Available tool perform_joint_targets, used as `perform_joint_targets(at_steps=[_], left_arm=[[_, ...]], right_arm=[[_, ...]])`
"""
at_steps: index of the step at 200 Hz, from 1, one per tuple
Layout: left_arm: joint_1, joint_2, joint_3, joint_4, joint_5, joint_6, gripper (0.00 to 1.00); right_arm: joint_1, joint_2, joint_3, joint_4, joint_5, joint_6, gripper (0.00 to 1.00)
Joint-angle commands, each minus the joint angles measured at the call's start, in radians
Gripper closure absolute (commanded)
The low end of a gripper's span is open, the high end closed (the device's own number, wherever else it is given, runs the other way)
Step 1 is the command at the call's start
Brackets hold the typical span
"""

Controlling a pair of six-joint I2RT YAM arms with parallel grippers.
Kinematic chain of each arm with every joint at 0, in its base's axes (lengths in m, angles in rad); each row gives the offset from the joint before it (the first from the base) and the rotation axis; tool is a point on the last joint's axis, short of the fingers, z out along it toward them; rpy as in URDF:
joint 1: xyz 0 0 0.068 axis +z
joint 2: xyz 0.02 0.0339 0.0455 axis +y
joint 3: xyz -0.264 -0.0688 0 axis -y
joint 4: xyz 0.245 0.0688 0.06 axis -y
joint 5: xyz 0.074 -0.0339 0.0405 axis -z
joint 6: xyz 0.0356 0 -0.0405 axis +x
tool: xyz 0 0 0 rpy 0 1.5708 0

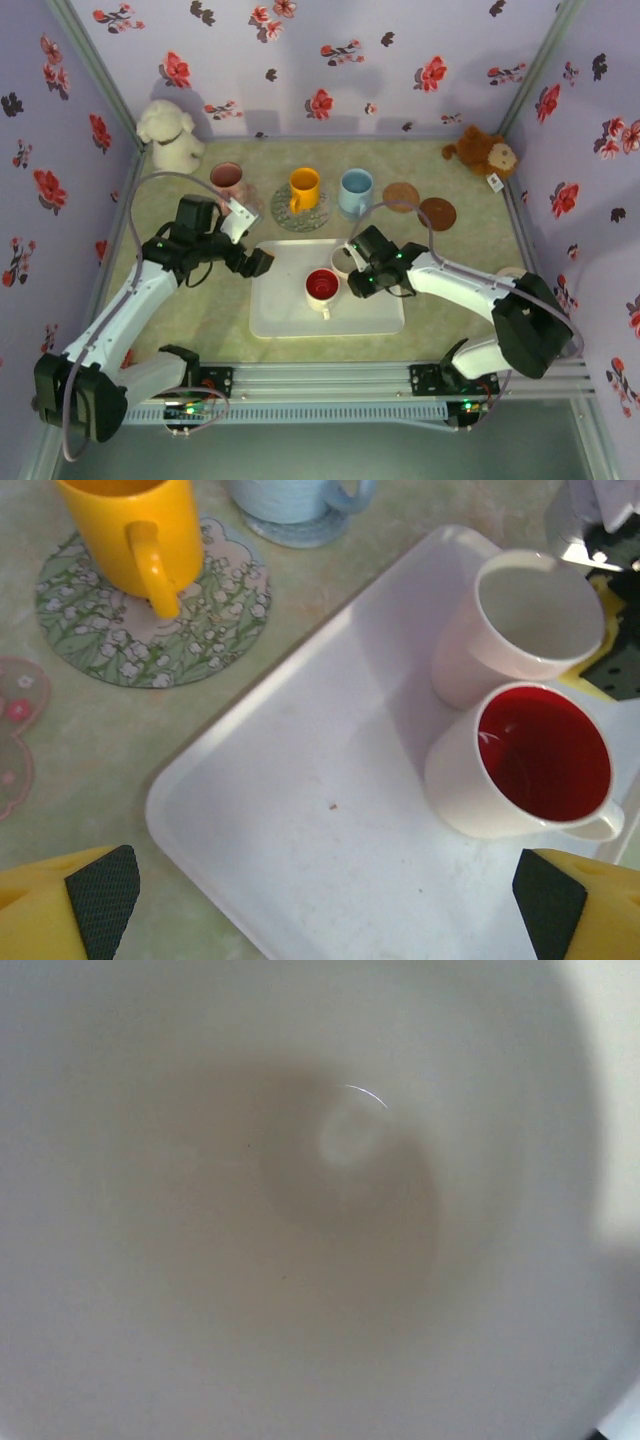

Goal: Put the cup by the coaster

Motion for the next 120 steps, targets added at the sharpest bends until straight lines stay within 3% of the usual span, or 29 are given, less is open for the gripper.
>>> perform_joint_targets(at_steps=[1, 18, 36, 120], left_arm=[[0.004, -0.031, -0.032, -0.013, 0.034, 0.035, 0.01], [0.003, -0.035, -0.054, -0.003, 0.033, 0.030, 0.01], [0.004, -0.036, -0.075, 0.032, 0.032, 0.015, 0.01], [0.004, -0.027, -0.090, 0.164, 0.013, -0.029, 0.01]], right_arm=[[0.011, 0.015, 0.037, 0.007, 0.027, 0.034, 0.74], [0.014, 0.025, 0.044, 0.009, 0.029, 0.042, 0.83], [0.017, 0.032, 0.053, -0.004, 0.045, 0.046, 1.00], [0.015, -0.047, 0.096, -0.078, 0.122, 0.044, 1.00]])
